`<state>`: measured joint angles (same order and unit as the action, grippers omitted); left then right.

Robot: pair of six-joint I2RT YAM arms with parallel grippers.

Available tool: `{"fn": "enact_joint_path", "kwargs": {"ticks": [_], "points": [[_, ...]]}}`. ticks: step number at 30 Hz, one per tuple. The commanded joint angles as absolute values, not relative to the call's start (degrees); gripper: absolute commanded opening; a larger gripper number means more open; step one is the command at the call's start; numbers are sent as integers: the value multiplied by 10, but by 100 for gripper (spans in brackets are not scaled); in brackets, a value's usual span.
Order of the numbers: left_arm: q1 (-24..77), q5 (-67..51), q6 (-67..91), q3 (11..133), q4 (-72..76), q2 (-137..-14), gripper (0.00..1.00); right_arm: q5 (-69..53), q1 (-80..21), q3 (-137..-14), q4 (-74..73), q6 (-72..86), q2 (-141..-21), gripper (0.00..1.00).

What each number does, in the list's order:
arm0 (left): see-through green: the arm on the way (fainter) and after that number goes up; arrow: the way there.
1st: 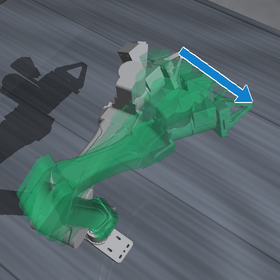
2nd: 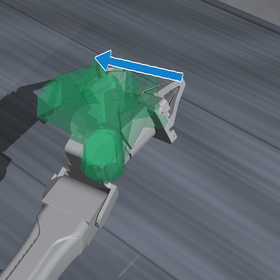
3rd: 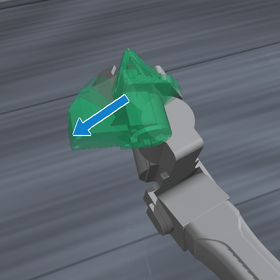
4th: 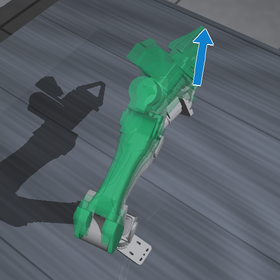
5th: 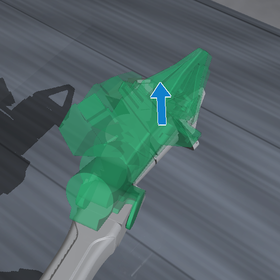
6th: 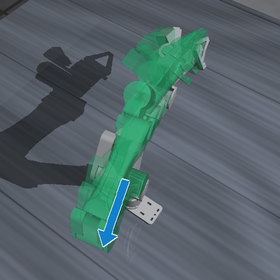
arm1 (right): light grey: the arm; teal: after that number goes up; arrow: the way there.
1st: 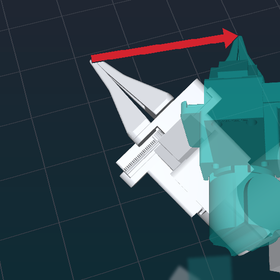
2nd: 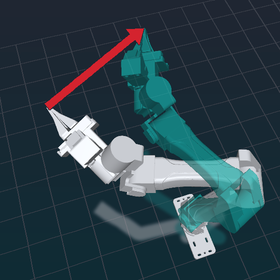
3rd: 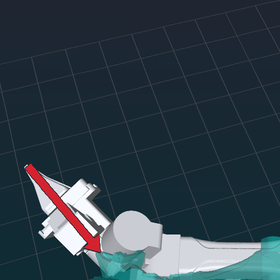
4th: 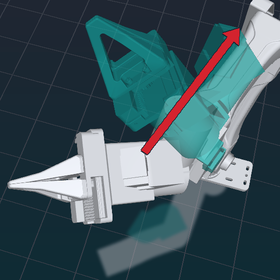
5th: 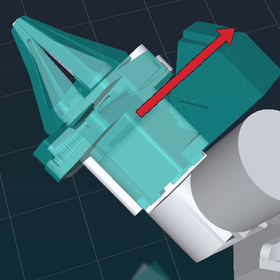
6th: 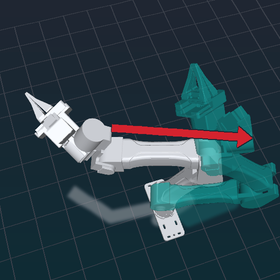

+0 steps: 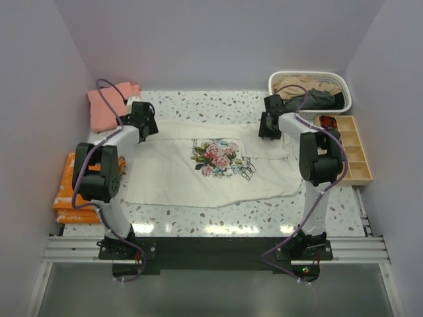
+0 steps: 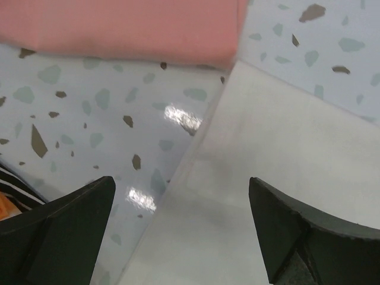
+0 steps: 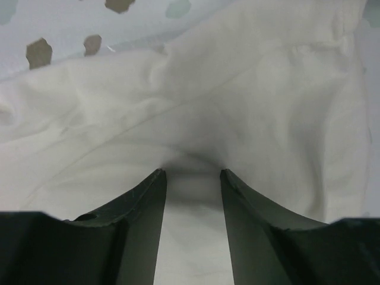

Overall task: Fold and stack the t-shirts
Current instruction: Fold the tshirt

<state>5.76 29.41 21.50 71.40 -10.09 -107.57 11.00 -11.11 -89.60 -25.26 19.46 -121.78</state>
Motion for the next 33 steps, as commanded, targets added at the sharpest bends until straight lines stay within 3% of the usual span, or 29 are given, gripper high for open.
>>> {"fn": "enact_joint_path", "kwargs": {"ticks": [1, 7, 15, 22, 33], "points": [[76, 172, 248, 637, -39, -959, 100, 127, -111, -855, -280, 180, -1123, 51], [128, 164, 271, 532, -54, -854, 100, 184, -111, -771, -310, 205, -986, 60], [138, 139, 308, 389, -110, -688, 100, 185, -111, -554, -357, 285, -784, 60], [138, 142, 363, 326, -193, -587, 100, 143, -112, -449, -424, 373, -592, 61], [152, 82, 365, 294, -214, -589, 100, 37, -135, -357, -485, 474, -512, 61]]}}
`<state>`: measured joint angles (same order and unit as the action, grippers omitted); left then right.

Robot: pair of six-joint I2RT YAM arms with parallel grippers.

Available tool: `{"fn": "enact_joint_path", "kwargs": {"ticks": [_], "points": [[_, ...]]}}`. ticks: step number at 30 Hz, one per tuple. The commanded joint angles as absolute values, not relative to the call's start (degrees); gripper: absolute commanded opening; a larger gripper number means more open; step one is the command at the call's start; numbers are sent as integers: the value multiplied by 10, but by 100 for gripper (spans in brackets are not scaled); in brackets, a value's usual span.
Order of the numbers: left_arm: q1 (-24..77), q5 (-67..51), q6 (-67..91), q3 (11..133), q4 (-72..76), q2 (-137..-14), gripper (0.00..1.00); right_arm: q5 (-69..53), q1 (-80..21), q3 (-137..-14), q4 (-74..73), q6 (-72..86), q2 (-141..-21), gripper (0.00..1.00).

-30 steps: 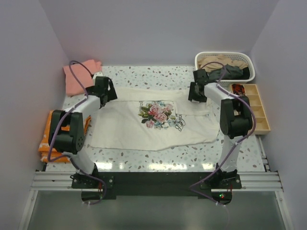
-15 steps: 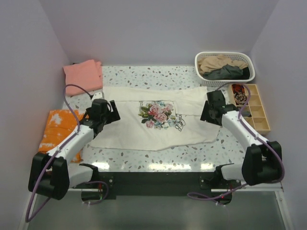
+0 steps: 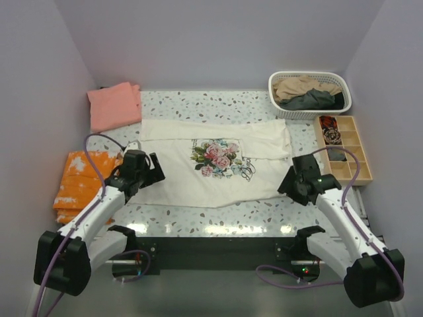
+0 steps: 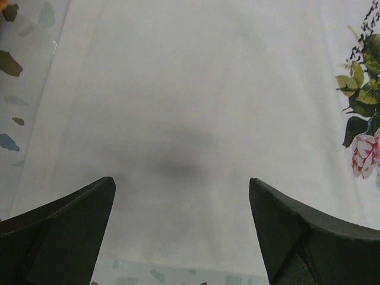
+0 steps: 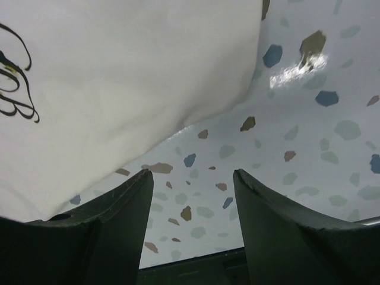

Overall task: Fold and stack the t-shirts
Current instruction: Fold the tshirt

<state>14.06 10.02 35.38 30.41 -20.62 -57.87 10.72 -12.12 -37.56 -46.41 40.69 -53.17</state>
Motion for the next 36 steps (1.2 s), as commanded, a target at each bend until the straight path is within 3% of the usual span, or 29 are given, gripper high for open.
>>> {"fn": "enact_joint_path", "kwargs": {"ticks": [1, 11, 28, 31, 36], "points": [[165, 84, 368, 292, -216, -591, 100, 38, -140, -353, -480, 485, -508, 61], [169, 87, 393, 266, -200, -611, 100, 88, -186, -290, -389, 523, -560, 61], [170, 123, 369, 287, -166, -664, 100, 151, -192, -294, -267, 480, -663, 59], [170, 124, 366, 289, -154, -672, 100, 149, -191, -290, -252, 474, -677, 51], [170, 125, 361, 293, -144, -688, 100, 133, -192, -294, -236, 458, -680, 7]]}}
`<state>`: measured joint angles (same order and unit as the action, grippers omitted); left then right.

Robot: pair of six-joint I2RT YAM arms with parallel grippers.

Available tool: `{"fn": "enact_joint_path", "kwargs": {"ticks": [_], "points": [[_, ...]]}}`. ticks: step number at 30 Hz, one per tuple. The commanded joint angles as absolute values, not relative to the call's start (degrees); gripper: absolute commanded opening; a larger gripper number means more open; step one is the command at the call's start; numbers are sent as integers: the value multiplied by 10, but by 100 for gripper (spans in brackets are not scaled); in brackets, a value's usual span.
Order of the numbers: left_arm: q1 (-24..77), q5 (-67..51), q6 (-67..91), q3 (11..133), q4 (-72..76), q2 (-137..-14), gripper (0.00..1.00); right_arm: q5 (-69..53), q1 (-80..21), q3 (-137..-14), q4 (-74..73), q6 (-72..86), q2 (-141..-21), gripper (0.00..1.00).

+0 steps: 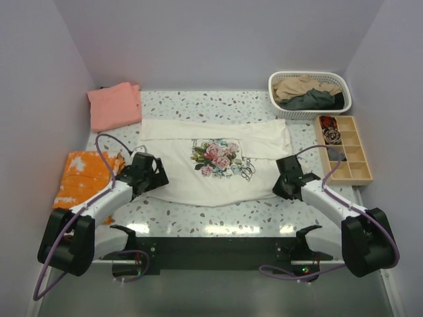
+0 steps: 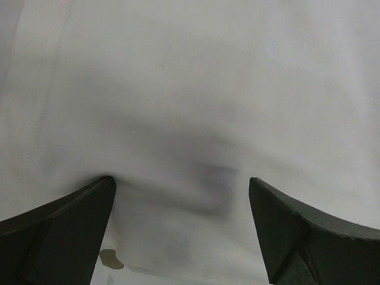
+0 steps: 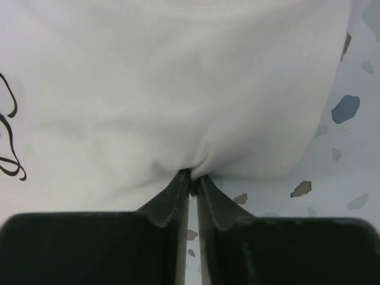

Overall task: Fold and stack the t-shirts
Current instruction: Fold the tshirt

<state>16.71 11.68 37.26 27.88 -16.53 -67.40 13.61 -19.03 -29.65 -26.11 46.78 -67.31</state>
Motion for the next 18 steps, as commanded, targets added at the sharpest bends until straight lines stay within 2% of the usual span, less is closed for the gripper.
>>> {"fn": "enact_joint_path", "kwargs": {"ticks": [1, 9, 13, 18], "points": [[170, 126, 358, 294, -145, -688, 100, 131, -192, -301, -236, 455, -674, 1], [170, 137, 335, 333, -159, -694, 100, 137, -194, -409, -288, 411, -659, 0], [169, 138, 327, 345, -157, -706, 100, 138, -194, -468, -291, 395, -697, 0], [170, 132, 323, 358, -152, -725, 100, 120, -194, -529, -289, 370, -801, 0]]}}
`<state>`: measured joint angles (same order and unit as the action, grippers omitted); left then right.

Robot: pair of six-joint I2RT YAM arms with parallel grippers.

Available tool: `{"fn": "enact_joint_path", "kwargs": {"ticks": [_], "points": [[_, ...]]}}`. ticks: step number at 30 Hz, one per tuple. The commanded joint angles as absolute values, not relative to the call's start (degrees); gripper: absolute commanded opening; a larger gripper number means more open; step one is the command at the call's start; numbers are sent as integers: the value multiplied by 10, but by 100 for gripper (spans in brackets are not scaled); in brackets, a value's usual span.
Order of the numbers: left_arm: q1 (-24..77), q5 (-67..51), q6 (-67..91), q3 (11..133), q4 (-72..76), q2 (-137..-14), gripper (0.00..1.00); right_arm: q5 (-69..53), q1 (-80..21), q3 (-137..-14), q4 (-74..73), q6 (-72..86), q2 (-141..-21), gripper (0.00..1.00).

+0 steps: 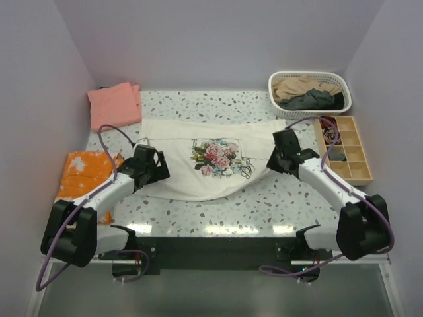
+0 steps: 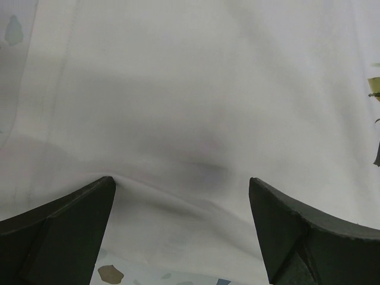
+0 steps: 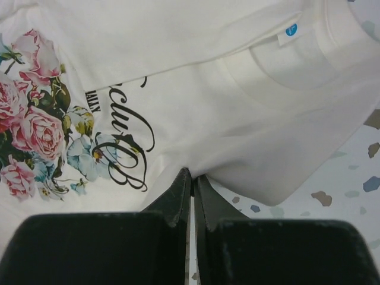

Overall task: Fold and stack the t-shirts
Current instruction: Fold the tshirt

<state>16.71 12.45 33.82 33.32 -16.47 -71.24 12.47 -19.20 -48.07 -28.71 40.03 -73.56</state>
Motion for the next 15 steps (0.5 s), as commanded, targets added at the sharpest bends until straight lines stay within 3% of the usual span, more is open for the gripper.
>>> {"fn": "enact_joint_path", "kwargs": {"ticks": [1, 15], "points": [[170, 129, 323, 359, -147, -734, 100, 119, -194, -552, -286, 365, -822, 0], [170, 109, 322, 367, -126, -788, 100, 118, -194, -725, -230, 307, -1027, 0]]}}
